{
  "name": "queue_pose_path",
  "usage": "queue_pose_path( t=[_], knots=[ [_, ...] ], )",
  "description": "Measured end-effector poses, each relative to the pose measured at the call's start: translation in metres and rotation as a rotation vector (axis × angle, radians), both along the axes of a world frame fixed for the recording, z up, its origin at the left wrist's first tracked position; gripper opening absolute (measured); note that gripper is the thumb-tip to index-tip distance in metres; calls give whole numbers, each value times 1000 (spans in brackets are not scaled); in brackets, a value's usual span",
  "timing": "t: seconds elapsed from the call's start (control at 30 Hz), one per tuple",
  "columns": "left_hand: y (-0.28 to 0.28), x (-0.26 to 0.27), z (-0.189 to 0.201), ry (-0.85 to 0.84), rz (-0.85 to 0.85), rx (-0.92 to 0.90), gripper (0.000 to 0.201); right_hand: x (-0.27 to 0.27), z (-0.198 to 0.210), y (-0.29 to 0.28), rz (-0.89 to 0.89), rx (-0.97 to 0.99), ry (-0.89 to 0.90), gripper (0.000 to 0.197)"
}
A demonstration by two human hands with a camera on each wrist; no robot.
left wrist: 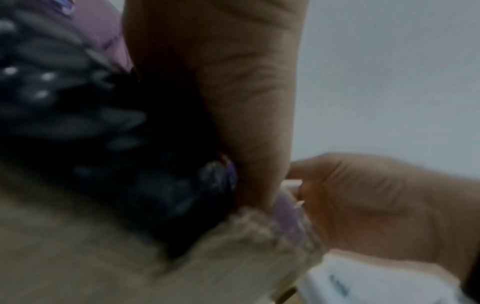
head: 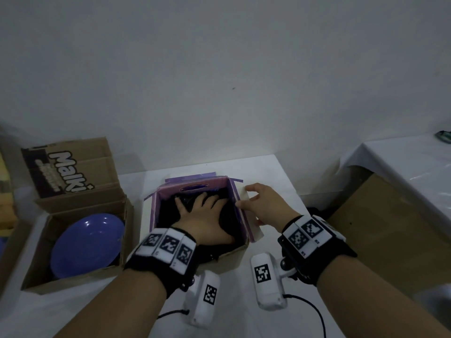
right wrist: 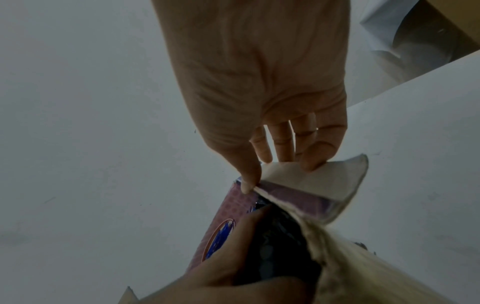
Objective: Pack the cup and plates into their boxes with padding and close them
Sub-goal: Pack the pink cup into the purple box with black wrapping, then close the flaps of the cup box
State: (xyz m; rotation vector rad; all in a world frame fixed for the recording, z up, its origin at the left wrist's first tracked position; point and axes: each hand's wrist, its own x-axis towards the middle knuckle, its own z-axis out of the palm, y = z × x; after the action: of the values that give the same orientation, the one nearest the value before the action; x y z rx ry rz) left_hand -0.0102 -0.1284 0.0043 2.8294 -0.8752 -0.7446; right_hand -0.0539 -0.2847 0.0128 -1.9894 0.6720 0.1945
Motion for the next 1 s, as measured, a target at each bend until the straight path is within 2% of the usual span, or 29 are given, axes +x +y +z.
queue_pose_path(
  t=[0.07, 0.17, 0.33, 0.43, 0.5, 0.53, 0.57, 0.63, 0.7, 0.73, 0.77, 0.83, 0.87, 0.9, 0.97, 1.0],
  knots=[
    [8, 1, 5, 99, 132, 38, 113, 0, -2, 0, -1, 8, -1, 55],
    [17, -7, 2, 203, 274, -6, 125, 1, -3, 1, -8, 38, 4, 55],
    [24, -13, -21, 129, 303, -203, 128, 1, -5, 1, -2, 15, -9, 56],
    [32, -16, -22, 124, 275, -309, 128, 1, -5, 2, -6, 9, -17, 56],
    [38, -13, -14, 159, 295, -389, 118, 0, -6, 2, -3, -7, -21, 56],
    [43, -9, -9, 130, 319, -473, 105, 0, -6, 2, -4, -19, -20, 58],
    [48, -4, -4, 48, 345, -601, 85, -1, -5, 2, -7, -27, -19, 60],
    [64, 7, 5, -231, 395, -820, 45, -3, -2, 1, -3, -74, -18, 65],
    [82, 14, 8, -467, 489, -804, 35, -5, 5, -1, 24, -179, -34, 62],
    [90, 18, 7, -475, 563, -720, 38, -5, 10, -1, 34, -219, -56, 54],
    [97, 21, 6, -384, 649, -619, 42, -6, 14, -1, 39, -239, -84, 44],
    [109, 22, 5, -82, 790, -521, 48, -6, 21, 2, 39, -215, -151, 22],
    [113, 21, 6, -4, 832, -550, 47, -6, 23, 5, 35, -167, -179, 18],
    [116, 19, 7, -14, 846, -596, 44, -7, 25, 9, 32, -113, -192, 23],
    [120, 18, 10, -140, 832, -686, 38, -8, 25, 15, 20, -41, -189, 34],
    [120, 18, 11, -174, 823, -731, 36, -8, 24, 18, 13, -26, -197, 34]
  ],
)
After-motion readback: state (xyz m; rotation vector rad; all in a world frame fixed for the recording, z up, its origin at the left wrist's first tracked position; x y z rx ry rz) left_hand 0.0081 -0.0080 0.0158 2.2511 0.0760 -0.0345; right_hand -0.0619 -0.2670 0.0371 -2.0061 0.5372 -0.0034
